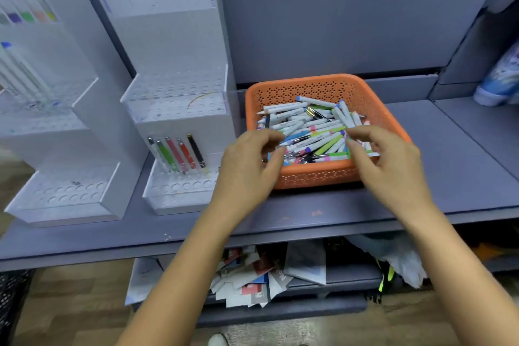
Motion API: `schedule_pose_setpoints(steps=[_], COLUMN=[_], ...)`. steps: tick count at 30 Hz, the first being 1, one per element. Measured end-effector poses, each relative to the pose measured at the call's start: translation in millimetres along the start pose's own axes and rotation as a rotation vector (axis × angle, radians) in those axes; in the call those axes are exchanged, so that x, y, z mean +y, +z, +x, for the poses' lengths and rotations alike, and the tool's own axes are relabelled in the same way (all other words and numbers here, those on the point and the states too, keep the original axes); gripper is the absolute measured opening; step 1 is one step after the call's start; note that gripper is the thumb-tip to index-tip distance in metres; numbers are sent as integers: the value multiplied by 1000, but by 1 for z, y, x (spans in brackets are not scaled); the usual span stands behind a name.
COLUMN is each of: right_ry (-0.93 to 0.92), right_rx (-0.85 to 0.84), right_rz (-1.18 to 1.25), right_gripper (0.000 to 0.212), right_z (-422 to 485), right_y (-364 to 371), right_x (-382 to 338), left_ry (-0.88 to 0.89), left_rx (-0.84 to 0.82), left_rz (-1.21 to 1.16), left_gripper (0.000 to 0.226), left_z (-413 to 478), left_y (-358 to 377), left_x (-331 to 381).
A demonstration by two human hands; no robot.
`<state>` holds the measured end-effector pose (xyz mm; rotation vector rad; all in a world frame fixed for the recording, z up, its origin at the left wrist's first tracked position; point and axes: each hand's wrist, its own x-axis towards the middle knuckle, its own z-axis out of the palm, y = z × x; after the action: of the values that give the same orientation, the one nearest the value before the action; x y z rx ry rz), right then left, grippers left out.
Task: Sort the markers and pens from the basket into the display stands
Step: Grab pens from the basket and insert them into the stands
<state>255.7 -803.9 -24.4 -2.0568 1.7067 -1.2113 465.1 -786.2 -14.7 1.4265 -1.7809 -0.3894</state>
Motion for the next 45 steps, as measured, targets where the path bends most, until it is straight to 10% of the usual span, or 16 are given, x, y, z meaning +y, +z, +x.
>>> schedule_pose_setpoints(steps=[10,21,32,45], right_ry=[-27,-109,-4,-86], right_rx=[-476,-637,-509,-295], right_rz=[-439,-554,-318,-190], right_gripper=[42,50,47,23], right_z=[85,115,117,120], right_y=[8,34,35,33], right_x=[43,50,54,53], left_ry=[-41,-138,-304,-617], left_rx=[-434,-661,-378,-147], left_rz=[435,716,381,-583], left_gripper=[16,17,23,11], left_z=[93,100,98,103], left_y=[78,91,79,63], left_x=[11,-1,-3,-7])
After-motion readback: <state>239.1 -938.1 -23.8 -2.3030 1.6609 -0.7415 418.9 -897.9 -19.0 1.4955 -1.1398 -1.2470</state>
